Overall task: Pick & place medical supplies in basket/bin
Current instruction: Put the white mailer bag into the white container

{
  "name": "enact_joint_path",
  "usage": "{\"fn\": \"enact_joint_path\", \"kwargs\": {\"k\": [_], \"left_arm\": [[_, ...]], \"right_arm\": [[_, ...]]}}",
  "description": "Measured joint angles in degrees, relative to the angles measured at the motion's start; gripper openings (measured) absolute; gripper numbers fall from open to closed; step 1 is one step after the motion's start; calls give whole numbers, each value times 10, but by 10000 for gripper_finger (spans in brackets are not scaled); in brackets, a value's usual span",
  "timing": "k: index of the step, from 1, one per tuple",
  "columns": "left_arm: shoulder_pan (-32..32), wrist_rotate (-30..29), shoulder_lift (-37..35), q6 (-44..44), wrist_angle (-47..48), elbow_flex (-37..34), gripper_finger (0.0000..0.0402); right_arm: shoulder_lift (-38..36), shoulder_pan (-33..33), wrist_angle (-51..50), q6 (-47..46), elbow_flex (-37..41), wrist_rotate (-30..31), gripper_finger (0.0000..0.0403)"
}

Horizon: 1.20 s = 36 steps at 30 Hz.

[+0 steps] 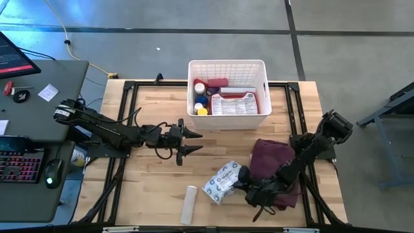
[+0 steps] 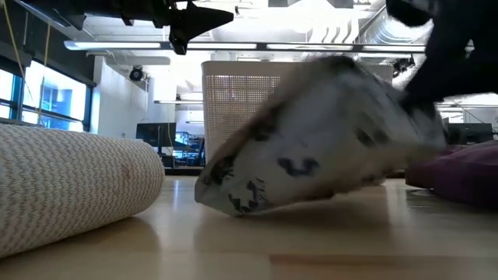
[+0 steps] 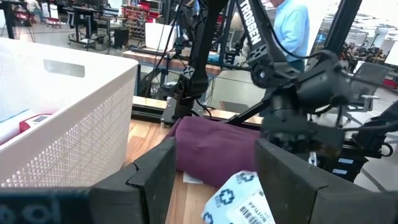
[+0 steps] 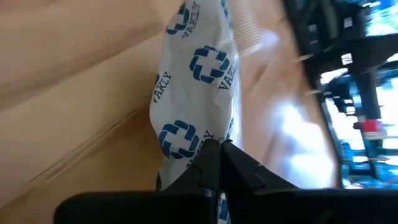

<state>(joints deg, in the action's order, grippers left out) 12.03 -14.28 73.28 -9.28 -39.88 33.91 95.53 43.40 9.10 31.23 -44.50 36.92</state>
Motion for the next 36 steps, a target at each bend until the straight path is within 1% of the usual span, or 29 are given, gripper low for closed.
{"fn": "enact_joint_path", "kwargs": {"k": [3,6,8,11,15,16,18,23,25,27,30,32,36], "left_arm": [[0,0,0,0,0,0,246],[0,0,0,0,0,0,246],[0,2,0,0,-2,0,246],[0,15,0,2,-20,0,246],[0,35,-22,60,-94,4,246],[0,40,-31,74,-103,9,246],[0,48,-52,88,-88,11,246],[0,48,-86,90,-8,11,246],[0,47,-86,90,4,11,246],[0,47,-86,90,7,11,246],[0,47,-86,90,2,11,246],[0,47,-86,90,2,11,246],[0,46,-86,89,-6,11,246]], "right_arm": [[-1,1,-18,23,-35,25,1],[-6,2,-66,38,-80,49,1],[-13,2,-118,39,-115,65,1],[-27,-2,-210,27,-165,113,0],[-62,-23,-327,-2,-222,187,0],[-73,-29,-340,-1,-232,204,0],[-97,-44,-347,10,-251,235,0],[-162,-103,-344,55,-281,267,0],[-187,-144,-340,67,-284,266,0],[-211,-193,-340,71,-284,240,0],[-238,-272,-343,76,-284,184,0],[-249,-327,-354,85,-284,133,0],[-251,-435,-385,89,-284,38,0]]}}
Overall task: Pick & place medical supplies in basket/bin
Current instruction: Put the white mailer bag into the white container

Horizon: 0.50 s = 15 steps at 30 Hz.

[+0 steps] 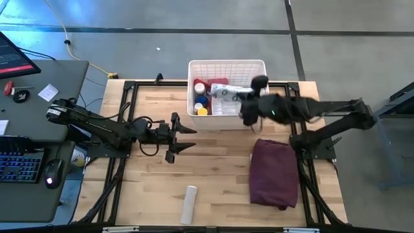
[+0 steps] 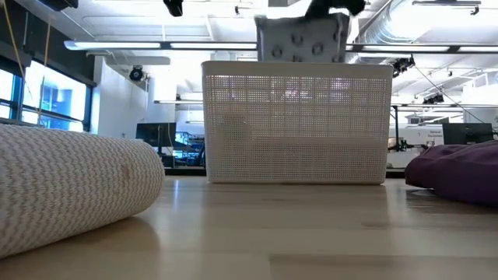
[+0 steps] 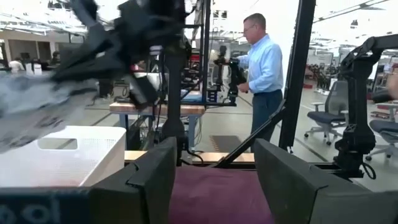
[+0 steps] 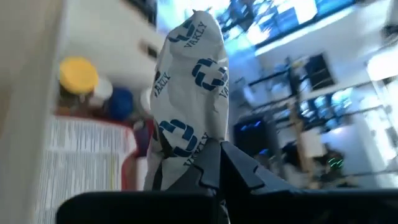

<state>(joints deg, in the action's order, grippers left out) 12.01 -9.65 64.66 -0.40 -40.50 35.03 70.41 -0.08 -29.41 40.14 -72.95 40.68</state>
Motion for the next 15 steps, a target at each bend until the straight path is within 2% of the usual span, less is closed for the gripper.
{"fn": "enact_joint_path", "kwargs": {"k": [3,7,11,15], "left_arm": [[0,0,0,0,1,0,246],[0,1,0,-3,8,0,246],[0,1,0,-3,17,0,246],[0,1,0,-3,16,0,246]], "right_arm": [[9,-77,-24,-21,0,-84,0],[26,-154,-59,-42,0,-158,0],[34,-203,-83,-54,0,-239,0],[44,-232,-93,-68,6,-273,0]]}}
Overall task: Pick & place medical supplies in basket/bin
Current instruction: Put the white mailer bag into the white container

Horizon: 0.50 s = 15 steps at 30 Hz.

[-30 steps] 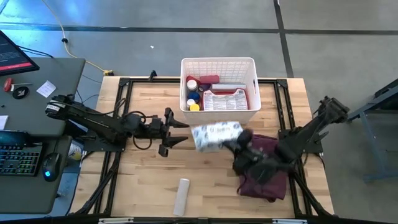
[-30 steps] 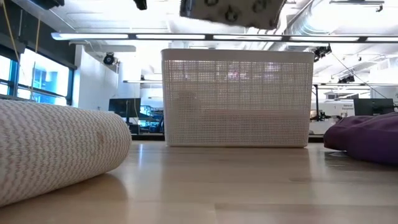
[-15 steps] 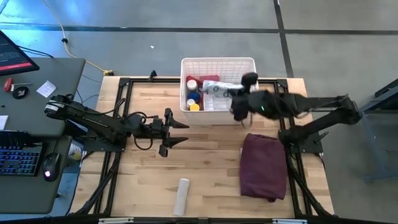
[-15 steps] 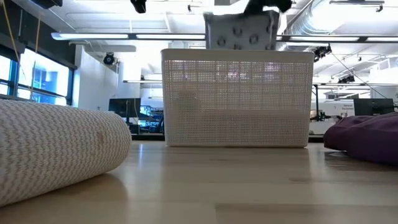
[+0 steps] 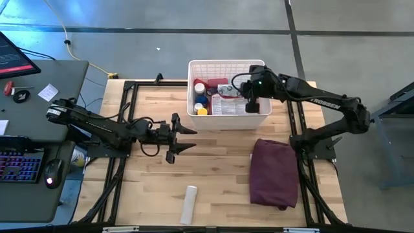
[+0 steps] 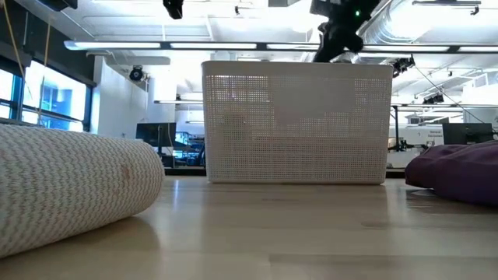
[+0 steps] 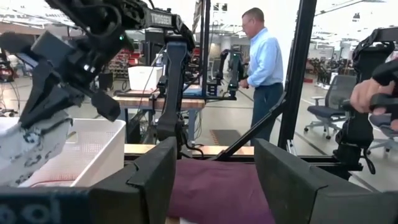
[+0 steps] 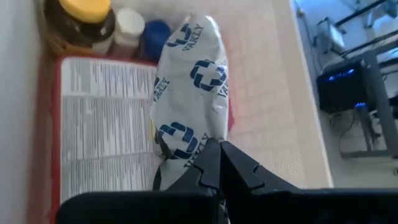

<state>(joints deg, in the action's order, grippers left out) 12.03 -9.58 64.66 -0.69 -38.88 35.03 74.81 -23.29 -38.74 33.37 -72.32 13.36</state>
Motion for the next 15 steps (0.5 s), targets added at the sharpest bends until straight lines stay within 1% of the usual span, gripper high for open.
{"fn": "enact_joint_path", "kwargs": {"k": [3,10,15], "left_arm": [[0,0,0,0,-1,0,246],[0,0,0,0,-1,0,246],[0,0,0,0,0,0,246]], "right_arm": [[-1,-10,16,11,20,-5,0],[-3,-24,46,9,77,-43,0],[-2,-23,50,10,90,-82,2]]}}
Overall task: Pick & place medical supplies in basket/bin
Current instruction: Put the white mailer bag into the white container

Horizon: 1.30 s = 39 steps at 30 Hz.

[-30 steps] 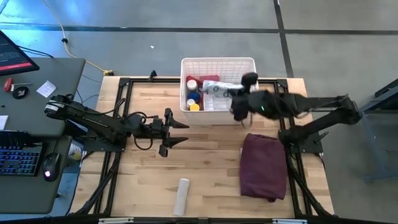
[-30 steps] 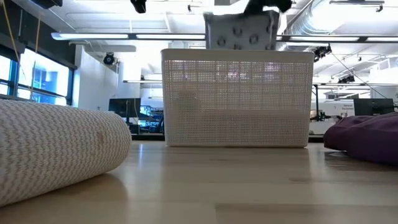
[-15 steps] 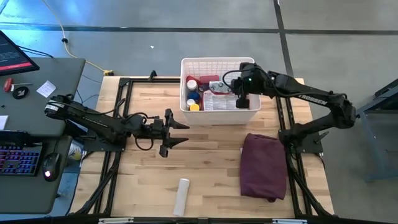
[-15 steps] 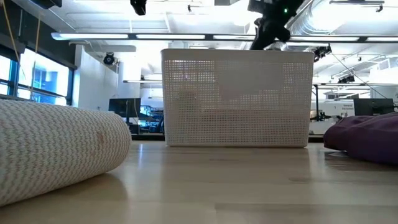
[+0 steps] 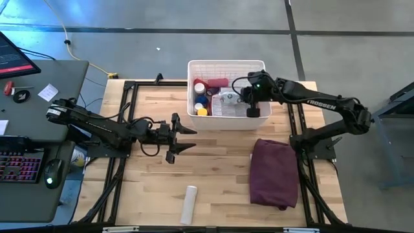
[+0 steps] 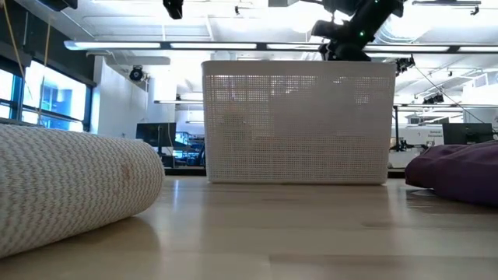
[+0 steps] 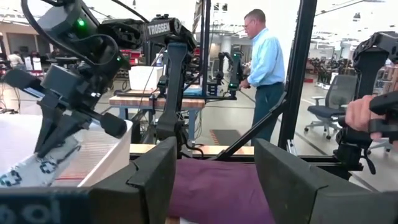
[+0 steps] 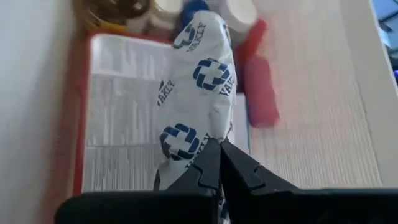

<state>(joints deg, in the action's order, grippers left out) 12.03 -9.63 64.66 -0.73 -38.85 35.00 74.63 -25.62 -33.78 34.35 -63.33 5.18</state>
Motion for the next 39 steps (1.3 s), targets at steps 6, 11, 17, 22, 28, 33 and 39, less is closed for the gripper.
{"fn": "enact_joint_path", "kwargs": {"k": [6,11,17,22,28,33,39], "left_arm": [[0,0,0,0,0,0,246],[0,0,0,0,5,0,246],[0,0,0,0,5,0,246],[0,0,0,0,0,0,246],[0,0,0,0,-3,0,246],[0,0,0,0,0,0,246],[0,0,0,3,0,0,246]], "right_arm": [[-1,1,-26,0,1,-48,44],[-6,1,-34,1,1,-46,102],[-46,2,15,-2,2,-43,148],[-60,-12,98,-56,1,-40,148],[-5,-59,126,-148,1,-59,119],[55,-101,124,-209,1,-93,114],[111,-131,158,-293,1,-117,121]]}}
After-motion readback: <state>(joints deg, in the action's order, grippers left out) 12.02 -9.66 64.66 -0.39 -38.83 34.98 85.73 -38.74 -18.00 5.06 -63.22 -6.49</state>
